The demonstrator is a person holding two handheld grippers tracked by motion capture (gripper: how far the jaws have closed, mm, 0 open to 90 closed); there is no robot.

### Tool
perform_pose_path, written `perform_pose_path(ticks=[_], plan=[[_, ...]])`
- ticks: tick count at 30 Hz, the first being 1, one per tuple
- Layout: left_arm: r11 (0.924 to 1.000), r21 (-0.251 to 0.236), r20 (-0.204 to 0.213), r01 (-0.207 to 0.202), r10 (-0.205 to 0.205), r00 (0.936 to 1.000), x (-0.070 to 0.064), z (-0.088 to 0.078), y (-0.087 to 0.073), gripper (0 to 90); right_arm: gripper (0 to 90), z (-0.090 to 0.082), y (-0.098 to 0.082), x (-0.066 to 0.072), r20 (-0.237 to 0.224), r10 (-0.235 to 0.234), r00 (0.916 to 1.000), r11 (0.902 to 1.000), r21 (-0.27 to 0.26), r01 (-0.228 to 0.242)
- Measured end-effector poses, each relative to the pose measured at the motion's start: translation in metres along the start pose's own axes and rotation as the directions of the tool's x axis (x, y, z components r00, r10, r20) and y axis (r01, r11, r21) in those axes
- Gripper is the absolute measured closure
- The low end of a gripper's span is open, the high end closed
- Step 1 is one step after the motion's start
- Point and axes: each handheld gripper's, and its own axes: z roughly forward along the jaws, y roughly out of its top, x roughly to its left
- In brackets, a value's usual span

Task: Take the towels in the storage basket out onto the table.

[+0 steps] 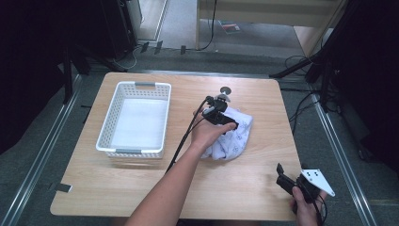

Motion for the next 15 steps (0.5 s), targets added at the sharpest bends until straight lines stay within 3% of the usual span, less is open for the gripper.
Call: perform_pose_path(ticks=[7,8,11,15], plan=[[0.9998,-0.018,-0.024,-0.007,0.007,0.9997,0.01,-0.026,0.004,0.0,12.9,0.0,0.0,0.0,-0.001,0.0,1.0,1.0,-0.001,0.0],[0.9983,-0.057,-0.061,-0.004,0.001,0.9981,0.016,-0.036,0.002,0.0,12.9,0.0,0.0,0.0,-0.001,-0.002,1.0,1.0,-0.002,0.002],[0.9954,-0.094,-0.041,0.019,-0.023,0.9989,0.03,-0.054,0.0,0.0,12.9,0.0,0.0,0.0,0.0,-0.001,1.0,1.0,-0.002,0.001],[0.9914,-0.128,-0.067,0.028,-0.036,0.9971,0.042,-0.069,-0.004,0.0,12.9,0.0,0.0,0.0,0.001,-0.002,1.0,1.0,0.0,0.002]])
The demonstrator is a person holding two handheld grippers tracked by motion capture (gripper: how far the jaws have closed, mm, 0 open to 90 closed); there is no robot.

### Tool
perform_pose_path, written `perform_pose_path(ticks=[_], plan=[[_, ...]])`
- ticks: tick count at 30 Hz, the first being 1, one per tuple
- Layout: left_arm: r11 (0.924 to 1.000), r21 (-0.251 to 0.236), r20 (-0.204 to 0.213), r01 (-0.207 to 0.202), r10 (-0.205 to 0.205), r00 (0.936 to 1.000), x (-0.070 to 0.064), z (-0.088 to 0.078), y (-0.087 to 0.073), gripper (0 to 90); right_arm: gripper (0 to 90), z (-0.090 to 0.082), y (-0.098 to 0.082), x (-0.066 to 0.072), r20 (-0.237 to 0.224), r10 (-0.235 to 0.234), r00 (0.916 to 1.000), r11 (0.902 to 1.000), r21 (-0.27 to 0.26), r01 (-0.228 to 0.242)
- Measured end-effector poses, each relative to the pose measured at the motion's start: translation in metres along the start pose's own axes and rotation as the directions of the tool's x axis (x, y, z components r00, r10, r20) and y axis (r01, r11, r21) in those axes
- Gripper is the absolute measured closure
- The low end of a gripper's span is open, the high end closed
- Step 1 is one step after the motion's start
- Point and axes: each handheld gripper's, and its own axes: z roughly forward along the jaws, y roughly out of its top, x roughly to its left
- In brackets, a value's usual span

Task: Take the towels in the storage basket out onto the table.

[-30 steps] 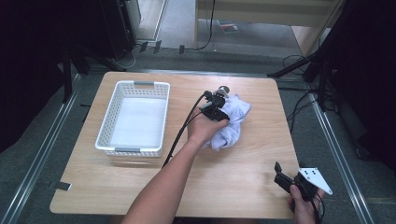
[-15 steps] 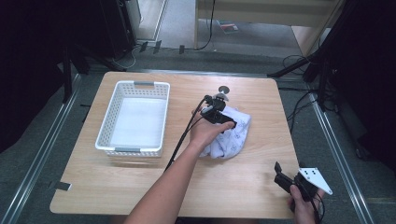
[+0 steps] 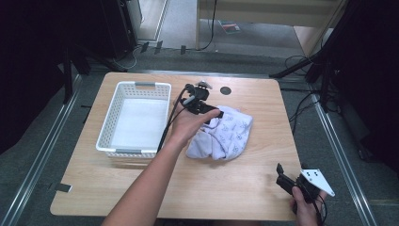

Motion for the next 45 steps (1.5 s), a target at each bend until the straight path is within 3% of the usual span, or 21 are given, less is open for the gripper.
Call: perform_pose_path(ticks=[1,9,10,11,15,18,22,30,33,40,41,43,45], plan=[[0.9997,-0.018,-0.007,0.014,-0.014,0.9999,0.01,-0.01,-0.002,0.0,12.9,0.0,0.0,0.0,0.001,-0.002,1.0,1.0,0.0,0.002],[0.9955,-0.077,-0.025,0.056,-0.058,0.998,0.047,-0.047,-0.013,0.0,12.9,0.0,0.0,0.0,0.004,-0.003,1.0,1.0,0.001,0.003],[0.9955,-0.077,-0.025,0.056,-0.058,0.998,0.047,-0.047,-0.013,0.0,12.9,0.0,0.0,0.0,0.004,-0.003,1.0,1.0,0.001,0.003],[0.9949,-0.086,-0.028,0.052,-0.055,0.9981,0.057,-0.056,-0.018,0.0,12.9,0.0,0.0,0.0,0.005,-0.003,1.0,1.0,0.001,0.003],[0.9924,-0.101,-0.039,0.07,-0.074,0.9965,0.07,-0.066,-0.026,0.0,12.9,0.0,0.0,0.0,0.005,-0.002,1.0,1.0,0.002,0.002],[0.99,-0.112,-0.048,0.086,-0.092,0.9946,0.088,-0.077,-0.037,0.0,12.9,0.0,0.0,0.0,0.006,-0.004,1.0,1.0,0.003,0.004],[0.9873,-0.124,-0.055,0.099,-0.106,0.9928,0.098,-0.085,-0.046,0.0,12.9,0.0,0.0,0.0,0.008,-0.001,1.0,1.0,0.002,0.001],[0.9822,-0.156,-0.115,0.105,-0.124,0.9856,0.122,-0.107,-0.07,0.0,12.9,0.0,0.0,0.0,0.008,-0.001,1.0,1.0,0.002,0.001],[0.9766,-0.189,-0.145,0.102,-0.131,0.9808,0.132,-0.118,-0.085,0.0,12.9,0.0,0.0,0.0,0.009,-0.002,1.0,1.0,0.002,0.002],[0.966,-0.23,-0.146,0.118,-0.154,0.9772,0.146,-0.133,-0.109,0.0,12.9,0.0,0.0,0.001,0.013,-0.004,0.9999,1.0,0.001,0.004],[0.9618,-0.245,-0.151,0.122,-0.162,0.9751,0.15,-0.136,-0.118,0.0,12.9,0.0,0.0,0.001,0.014,-0.004,0.9999,1.0,-0.001,0.004],[0.9613,-0.247,-0.153,0.123,-0.164,0.9745,0.152,-0.137,-0.122,0.0,12.9,0.0,0.0,0.001,0.015,-0.004,0.9999,1.0,-0.002,0.004],[0.9598,-0.251,-0.168,0.125,-0.17,0.9711,0.157,-0.139,-0.137,0.0,12.9,0.0,0.0,0.0,0.014,-0.001,0.9999,1.0,-0.004,0.001]])
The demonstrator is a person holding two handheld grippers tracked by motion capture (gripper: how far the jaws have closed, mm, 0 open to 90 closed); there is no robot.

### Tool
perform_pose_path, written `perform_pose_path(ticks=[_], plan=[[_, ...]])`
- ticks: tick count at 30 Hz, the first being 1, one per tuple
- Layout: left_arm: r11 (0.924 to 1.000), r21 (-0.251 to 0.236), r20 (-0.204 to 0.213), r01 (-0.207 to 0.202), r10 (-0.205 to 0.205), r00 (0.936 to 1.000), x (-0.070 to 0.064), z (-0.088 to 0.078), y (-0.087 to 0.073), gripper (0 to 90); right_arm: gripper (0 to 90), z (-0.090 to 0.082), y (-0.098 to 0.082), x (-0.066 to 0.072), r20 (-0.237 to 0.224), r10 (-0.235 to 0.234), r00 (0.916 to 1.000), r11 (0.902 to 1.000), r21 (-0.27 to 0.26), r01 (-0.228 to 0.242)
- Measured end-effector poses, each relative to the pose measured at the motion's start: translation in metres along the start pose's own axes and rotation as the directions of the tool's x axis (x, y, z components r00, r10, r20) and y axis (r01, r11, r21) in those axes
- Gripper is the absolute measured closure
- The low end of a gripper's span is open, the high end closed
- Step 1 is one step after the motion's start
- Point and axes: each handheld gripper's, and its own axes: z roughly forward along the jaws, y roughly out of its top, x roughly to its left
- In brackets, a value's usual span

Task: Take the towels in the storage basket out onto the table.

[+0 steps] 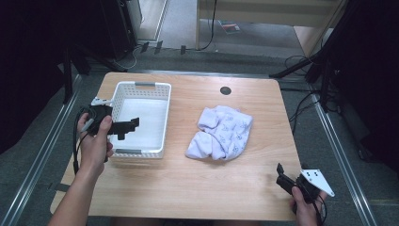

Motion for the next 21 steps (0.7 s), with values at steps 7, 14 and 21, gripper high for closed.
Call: perform_pose_path(ticks=[7,14,21], plan=[[0.9995,-0.021,0.001,0.022,-0.022,0.9998,0.016,-0.006,-0.025,0.0,12.9,0.0,0.0,0.0,0.003,0.003,1.0,1.0,0.0,-0.003],[0.9949,-0.086,0.029,0.053,-0.051,0.9983,0.031,-0.022,-0.057,0.0,12.9,-0.001,0.0,0.0,0.01,0.004,0.9999,1.0,-0.004,-0.004],[0.9853,-0.15,0.026,0.082,-0.079,0.9966,0.046,-0.032,-0.081,0.0,12.9,-0.001,0.0,0.0,0.011,0.004,0.9999,1.0,-0.007,-0.004]])
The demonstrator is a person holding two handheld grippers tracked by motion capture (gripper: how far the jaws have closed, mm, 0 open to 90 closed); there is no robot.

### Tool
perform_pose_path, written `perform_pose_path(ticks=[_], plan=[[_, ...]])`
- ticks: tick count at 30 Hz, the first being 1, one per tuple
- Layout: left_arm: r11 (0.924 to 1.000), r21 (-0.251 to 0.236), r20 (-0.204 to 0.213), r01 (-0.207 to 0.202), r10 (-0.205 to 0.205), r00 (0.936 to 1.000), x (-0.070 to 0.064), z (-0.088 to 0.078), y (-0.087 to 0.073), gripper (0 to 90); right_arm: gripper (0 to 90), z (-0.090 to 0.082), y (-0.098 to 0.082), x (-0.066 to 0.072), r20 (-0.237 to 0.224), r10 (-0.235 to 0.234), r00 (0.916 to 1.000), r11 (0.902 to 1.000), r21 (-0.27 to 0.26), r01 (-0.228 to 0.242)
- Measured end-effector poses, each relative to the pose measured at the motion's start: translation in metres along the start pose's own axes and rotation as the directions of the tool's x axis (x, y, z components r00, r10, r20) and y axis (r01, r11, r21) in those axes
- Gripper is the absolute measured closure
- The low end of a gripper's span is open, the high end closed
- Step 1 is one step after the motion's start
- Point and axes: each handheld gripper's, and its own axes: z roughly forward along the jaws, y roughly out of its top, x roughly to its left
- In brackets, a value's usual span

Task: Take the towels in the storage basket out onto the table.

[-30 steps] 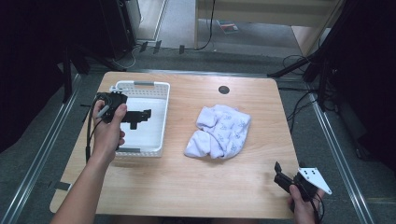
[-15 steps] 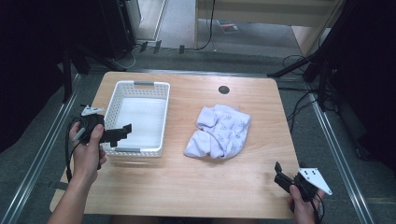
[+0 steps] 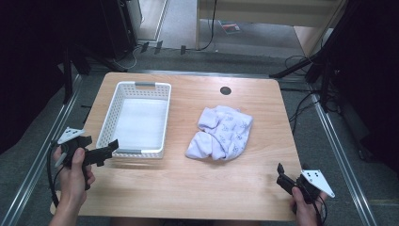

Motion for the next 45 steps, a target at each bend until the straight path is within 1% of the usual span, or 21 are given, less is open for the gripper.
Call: perform_pose_path(ticks=[1,2,4,5,6,9,12,14,16,17,19,20,21,23,25,27,28,29,34,40,45], plan=[[0.9995,-0.03,-0.005,0.007,-0.007,1.0,0.006,-0.005,-0.007,0.0,12.9,0.0,0.0,0.0,0.001,0.0,1.0,1.0,0.0,0.0],[0.9995,-0.03,-0.005,0.007,-0.007,1.0,0.006,-0.005,-0.007,0.0,12.9,0.0,0.0,0.0,0.001,0.0,1.0,1.0,0.0,0.0],[0.9981,-0.06,0.0,0.014,-0.014,0.9999,0.015,-0.009,-0.018,0.0,12.9,0.0,0.0,0.0,0.002,0.001,1.0,1.0,0.0,-0.001],[0.9981,-0.06,0.0,0.014,-0.014,0.9999,0.015,-0.009,-0.018,0.0,12.9,0.0,0.0,0.0,0.002,0.001,1.0,1.0,0.0,-0.001],[0.9973,-0.072,0.007,0.017,-0.017,0.9998,0.021,-0.011,-0.025,0.0,12.9,0.0,0.0,0.0,0.003,0.001,1.0,1.0,0.0,-0.001],[0.9947,-0.099,0.003,0.029,-0.029,0.9996,0.03,-0.012,-0.039,0.0,12.9,0.0,0.0,0.0,0.006,0.003,1.0,1.0,-0.002,-0.003],[0.9904,-0.131,-0.014,0.044,-0.046,0.9988,0.042,-0.011,-0.055,0.0,12.9,0.0,0.0,0.0,0.006,0.003,1.0,1.0,-0.004,-0.003],[0.9887,-0.138,-0.023,0.057,-0.061,0.9979,0.051,-0.009,-0.065,0.0,12.9,0.0,0.0,0.0,0.008,0.004,1.0,1.0,-0.005,-0.004],[0.9906,-0.127,-0.048,0.051,-0.057,0.9972,0.059,-0.007,-0.071,0.0,12.9,0.0,0.0,0.0,0.008,0.004,1.0,1.0,-0.003,-0.004],[0.9903,-0.13,-0.052,0.05,-0.057,0.997,0.062,-0.006,-0.073,0.0,12.9,0.0,0.0,0.0,0.008,0.005,1.0,1.0,-0.003,-0.005],[0.9901,-0.131,-0.051,0.051,-0.058,0.997,0.065,-0.006,-0.075,0.0,12.9,0.0,0.0,0.0,0.008,0.004,1.0,1.0,-0.004,-0.004],[0.99,-0.121,-0.037,0.073,-0.078,0.9962,0.072,-0.005,-0.078,0.0,12.9,0.0,0.0,0.0,0.009,0.003,1.0,1.0,-0.004,-0.003],[0.9903,-0.114,-0.03,0.079,-0.083,0.9961,0.074,-0.004,-0.081,0.0,12.9,0.0,0.0,0.0,0.009,0.003,1.0,1.0,-0.004,-0.003],[0.9925,-0.097,-0.041,0.073,-0.078,0.9961,0.075,0.0,-0.085,0.0,12.9,0.0,0.0,0.0,0.009,0.002,1.0,1.0,-0.004,-0.002],[0.9924,-0.102,-0.037,0.068,-0.072,0.9967,0.074,0.001,-0.085,0.0,12.9,0.0,0.0,0.0,0.008,0.001,1.0,1.0,-0.005,-0.001],[0.9938,-0.104,-0.035,0.041,-0.044,0.9984,0.071,0.002,-0.086,0.0,12.9,0.0,0.0,0.0,0.006,0.002,1.0,1.0,-0.005,-0.002],[0.9958,-0.09,-0.043,0.019,-0.023,0.9988,0.068,0.005,-0.086,0.0,12.8,0.0,0.0,0.0,0.002,0.001,1.0,1.0,-0.003,-0.001],[0.9955,-0.094,-0.047,0.013,-0.018,0.9987,0.067,0.006,-0.087,0.0,12.8,0.0,0.0,0.0,-0.001,0.001,1.0,1.0,-0.003,-0.001],[0.996,-0.089,-0.058,0.001,-0.006,0.9983,0.066,0.008,-0.087,0.0,12.7,0.0,0.0,-0.001,-0.014,0.005,0.9999,1.0,0.003,-0.005],[0.9963,-0.085,-0.067,-0.015,0.009,0.9977,0.064,0.009,-0.087,0.0,12.7,0.001,0.0,0.0,-0.015,0.002,0.9999,1.0,0.006,-0.001],[0.9966,-0.081,-0.072,-0.015,0.009,0.9974,0.063,0.009,-0.087,0.0,12.7,0.0,0.0,0.0,-0.01,-0.007,0.9999,1.0,0.002,0.007]])
